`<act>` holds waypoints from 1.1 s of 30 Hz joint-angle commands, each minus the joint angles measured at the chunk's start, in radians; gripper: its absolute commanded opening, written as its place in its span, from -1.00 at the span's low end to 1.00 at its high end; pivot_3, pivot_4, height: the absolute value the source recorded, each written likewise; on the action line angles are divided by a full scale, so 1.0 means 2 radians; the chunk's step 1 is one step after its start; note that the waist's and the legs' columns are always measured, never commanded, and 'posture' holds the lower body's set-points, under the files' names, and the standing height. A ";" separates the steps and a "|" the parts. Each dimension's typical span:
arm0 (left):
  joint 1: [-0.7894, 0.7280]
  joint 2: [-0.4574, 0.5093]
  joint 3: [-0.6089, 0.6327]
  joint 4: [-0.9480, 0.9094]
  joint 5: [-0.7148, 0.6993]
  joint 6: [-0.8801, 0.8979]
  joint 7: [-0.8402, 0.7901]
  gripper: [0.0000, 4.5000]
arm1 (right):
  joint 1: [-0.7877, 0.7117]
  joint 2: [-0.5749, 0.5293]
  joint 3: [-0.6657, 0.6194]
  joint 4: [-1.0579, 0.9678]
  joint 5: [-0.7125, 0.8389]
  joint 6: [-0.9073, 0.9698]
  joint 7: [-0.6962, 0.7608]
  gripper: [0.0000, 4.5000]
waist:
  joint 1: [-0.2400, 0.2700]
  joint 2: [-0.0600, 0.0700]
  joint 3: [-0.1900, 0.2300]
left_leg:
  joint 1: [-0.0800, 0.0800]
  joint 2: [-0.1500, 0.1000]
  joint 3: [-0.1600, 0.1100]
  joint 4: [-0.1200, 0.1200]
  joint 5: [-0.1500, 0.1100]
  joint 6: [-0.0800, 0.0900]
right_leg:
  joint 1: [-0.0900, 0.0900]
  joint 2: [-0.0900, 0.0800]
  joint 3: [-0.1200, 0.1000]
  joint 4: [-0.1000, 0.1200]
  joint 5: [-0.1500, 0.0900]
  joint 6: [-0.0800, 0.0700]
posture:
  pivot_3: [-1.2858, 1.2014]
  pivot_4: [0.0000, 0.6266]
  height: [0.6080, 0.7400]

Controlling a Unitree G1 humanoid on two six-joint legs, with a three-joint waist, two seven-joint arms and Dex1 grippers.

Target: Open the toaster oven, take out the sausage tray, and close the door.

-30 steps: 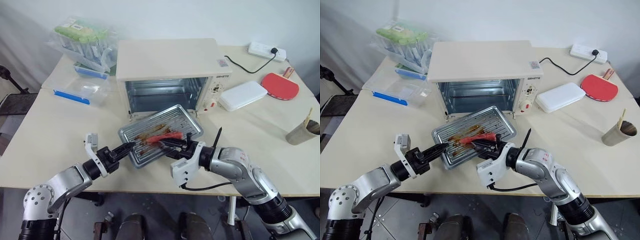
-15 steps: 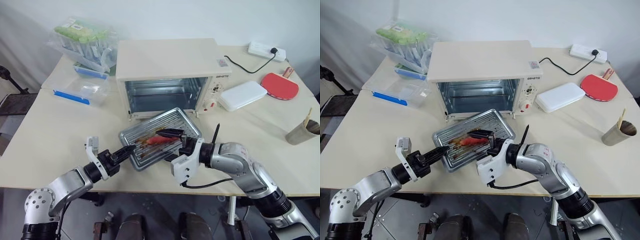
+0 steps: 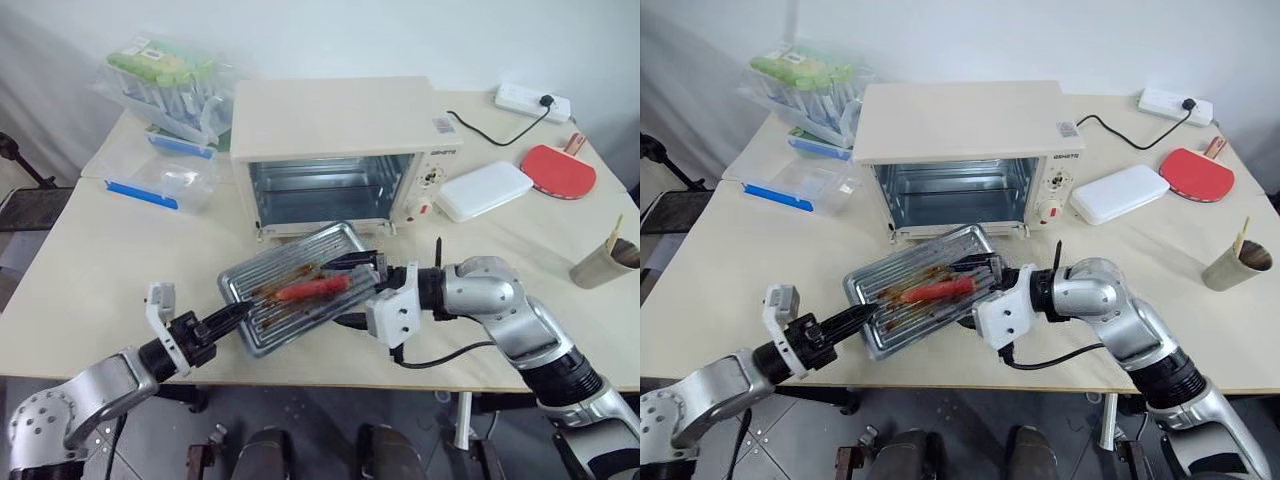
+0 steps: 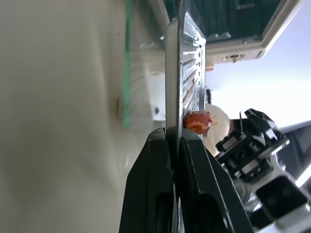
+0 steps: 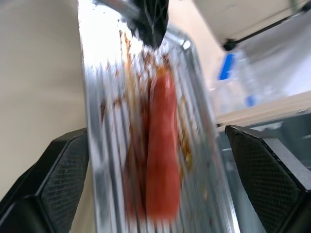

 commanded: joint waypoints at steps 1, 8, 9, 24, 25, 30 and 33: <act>0.032 0.015 0.026 -0.010 0.002 0.012 -0.022 -1.00 | -0.016 -0.031 -0.038 -0.011 0.082 0.058 0.054 1.00 | 0.000 0.000 0.000 | 0.000 0.000 0.000 0.000 0.000 0.000 | 0.000 0.000 0.000 0.000 0.000 0.000 | 0.03 -0.52 1.00; 0.111 0.002 0.060 -0.050 0.002 -0.001 -0.067 -1.00 | -0.062 -0.075 -0.064 0.100 0.095 0.101 0.107 1.00 | 0.000 0.000 0.000 | 0.000 0.000 0.001 0.000 0.000 0.000 | 0.000 0.001 0.002 -0.003 0.000 0.000 | 0.03 -0.52 1.00; 0.120 -0.001 0.063 -0.056 0.002 -0.005 -0.071 -1.00 | -0.069 -0.073 -0.064 0.115 0.092 0.099 0.109 1.00 | -0.001 0.000 0.000 | 0.000 0.000 0.002 0.000 0.000 0.000 | 0.000 0.001 0.002 -0.003 0.000 0.000 | 0.03 -0.52 1.00; 0.279 -0.066 0.076 -0.184 0.002 -0.127 -0.106 -1.00 | -0.098 -0.068 -0.049 0.295 0.038 0.015 0.141 1.00 | -0.001 0.000 0.000 | 0.001 0.000 0.004 -0.002 0.000 0.000 | -0.001 0.001 0.004 -0.004 0.000 0.000 | 0.03 -0.52 1.00; 0.295 -0.070 0.079 -0.187 0.002 -0.133 -0.108 -1.00 | -0.101 -0.068 -0.047 0.310 0.030 0.011 0.138 1.00 | -0.001 0.000 0.000 | 0.001 0.001 0.004 -0.002 0.000 0.000 | -0.001 0.001 0.004 -0.006 0.000 -0.001 | 0.03 -0.52 1.00; 0.341 -0.081 0.073 -0.205 0.002 -0.161 -0.119 -1.00 | -0.110 -0.062 -0.044 0.367 0.003 -0.025 0.128 0.33 | 0.000 0.000 0.000 | 0.002 0.001 0.005 -0.002 -0.001 0.001 | 0.000 0.001 0.006 -0.006 0.000 -0.001 | 0.03 -0.52 1.00; 0.364 -0.091 0.074 -0.211 0.002 -0.175 -0.124 -1.00 | -0.113 -0.058 -0.044 0.388 -0.001 -0.039 0.127 -0.14 | -0.001 0.000 0.000 | 0.002 0.001 0.006 -0.002 -0.001 0.001 | 0.000 0.001 0.006 -0.006 0.000 -0.001 | 0.03 -0.52 1.00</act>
